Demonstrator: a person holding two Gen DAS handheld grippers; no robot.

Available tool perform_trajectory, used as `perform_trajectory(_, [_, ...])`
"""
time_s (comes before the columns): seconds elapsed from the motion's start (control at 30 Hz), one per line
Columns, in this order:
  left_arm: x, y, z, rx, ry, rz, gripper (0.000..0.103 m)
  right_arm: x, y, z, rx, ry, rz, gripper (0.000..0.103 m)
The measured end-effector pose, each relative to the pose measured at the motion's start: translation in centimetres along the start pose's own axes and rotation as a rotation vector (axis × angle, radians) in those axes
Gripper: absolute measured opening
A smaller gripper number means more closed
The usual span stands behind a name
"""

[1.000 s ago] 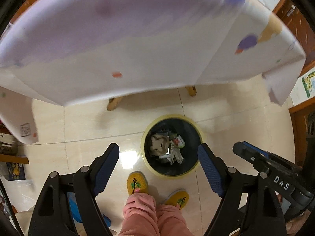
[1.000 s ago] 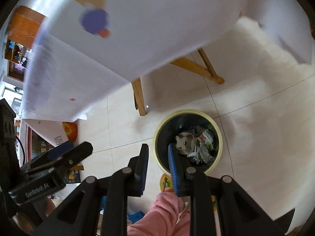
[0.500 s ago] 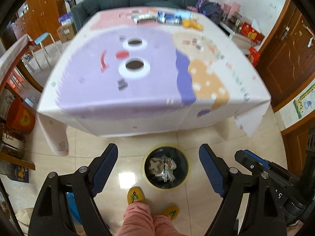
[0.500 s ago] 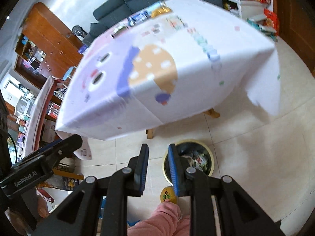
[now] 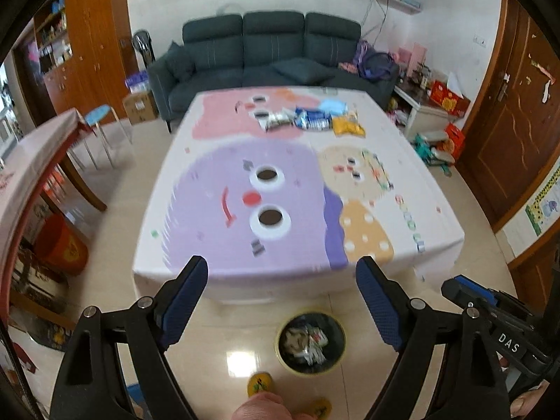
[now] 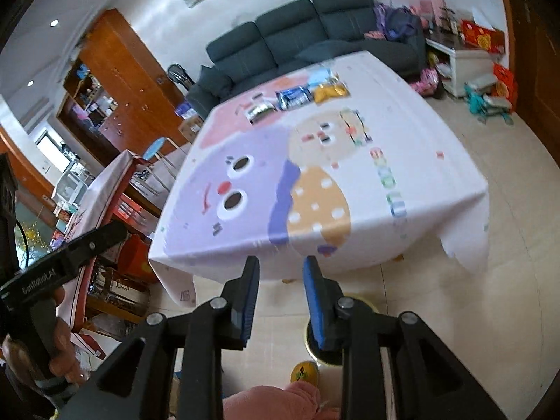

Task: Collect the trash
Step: 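Move both open tools back to the white snack packet and yellow bag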

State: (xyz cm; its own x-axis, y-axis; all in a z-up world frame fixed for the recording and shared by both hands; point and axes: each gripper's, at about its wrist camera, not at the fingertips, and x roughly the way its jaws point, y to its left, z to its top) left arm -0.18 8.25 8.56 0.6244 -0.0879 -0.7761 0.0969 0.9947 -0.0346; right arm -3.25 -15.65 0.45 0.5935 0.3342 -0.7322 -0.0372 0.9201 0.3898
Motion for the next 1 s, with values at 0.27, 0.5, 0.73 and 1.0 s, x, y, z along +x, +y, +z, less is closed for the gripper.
perform_trajectory(0.27, [1.9,1.8,4.7,0.054,-0.017,0.006,0.085,0.9,1.7,3.8,-0.071,-0.034,0.009,0.027])
perform_trajectory(0.5, [9.9,4.4,11.5,0.087,0.062,-0.049,0.085,5.2,2.6,9.4,-0.067,-0.051,-0.028,0.029])
perform_trajectory(0.73, [20.6,4.9,19.5,0.21,0.179,-0.126,0.085,11.6,1.7,15.9,0.104,-0.036,-0.089,0.032])
perform_trajectory(1.0, [32.8,4.4,26.1,0.295,0.302,-0.195,0.085,19.4,-0.8,21.4,0.295,-0.005,-0.168,0.035])
